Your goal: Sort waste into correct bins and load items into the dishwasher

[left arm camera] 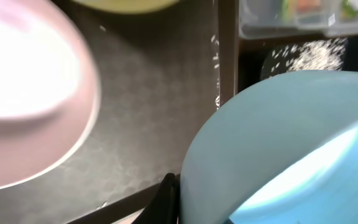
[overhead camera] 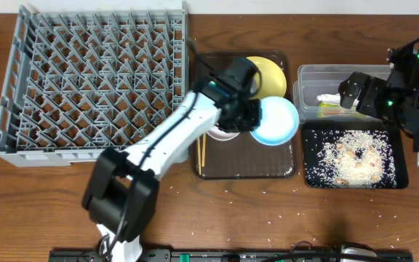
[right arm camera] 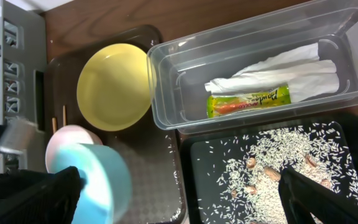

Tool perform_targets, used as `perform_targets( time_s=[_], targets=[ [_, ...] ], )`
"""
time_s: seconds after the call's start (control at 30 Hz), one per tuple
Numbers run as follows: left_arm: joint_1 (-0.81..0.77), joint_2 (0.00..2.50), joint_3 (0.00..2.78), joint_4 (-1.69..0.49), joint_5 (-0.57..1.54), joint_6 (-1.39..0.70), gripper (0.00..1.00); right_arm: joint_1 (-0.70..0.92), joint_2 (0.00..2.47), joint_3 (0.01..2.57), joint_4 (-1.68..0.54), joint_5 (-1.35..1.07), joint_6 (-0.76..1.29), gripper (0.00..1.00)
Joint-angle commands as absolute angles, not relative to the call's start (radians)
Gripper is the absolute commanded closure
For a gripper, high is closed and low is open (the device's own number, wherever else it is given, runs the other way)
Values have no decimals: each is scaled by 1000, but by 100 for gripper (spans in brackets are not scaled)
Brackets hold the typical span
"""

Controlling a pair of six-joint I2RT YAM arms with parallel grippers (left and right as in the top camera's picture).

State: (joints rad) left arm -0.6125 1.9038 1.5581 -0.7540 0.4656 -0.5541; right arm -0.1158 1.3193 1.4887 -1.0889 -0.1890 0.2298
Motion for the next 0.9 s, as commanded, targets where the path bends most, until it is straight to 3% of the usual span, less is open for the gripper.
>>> perform_targets(
  time_s=[0.0,0.17,0.33,0.6,0.87],
  targets=[
    [-530,1804,1555,-775,447,-500,93,-124,1320,1490,-1093,-184,220,1],
    [-383,1667,1555,-846,160,-497,93,-124,1320,1490,-1093,-184,220,1],
    [-269,1555,1555,-863,-305,-488,93,-124,1320,1490,-1093,-184,220,1],
    [-282,1592,1555,-863,-863,-464,93,-124,1320,1490,-1093,-184,220,1],
    [-343,1719,1555,-868,-1182,-464,93,-124,1320,1490,-1093,-184,220,1]
  ],
)
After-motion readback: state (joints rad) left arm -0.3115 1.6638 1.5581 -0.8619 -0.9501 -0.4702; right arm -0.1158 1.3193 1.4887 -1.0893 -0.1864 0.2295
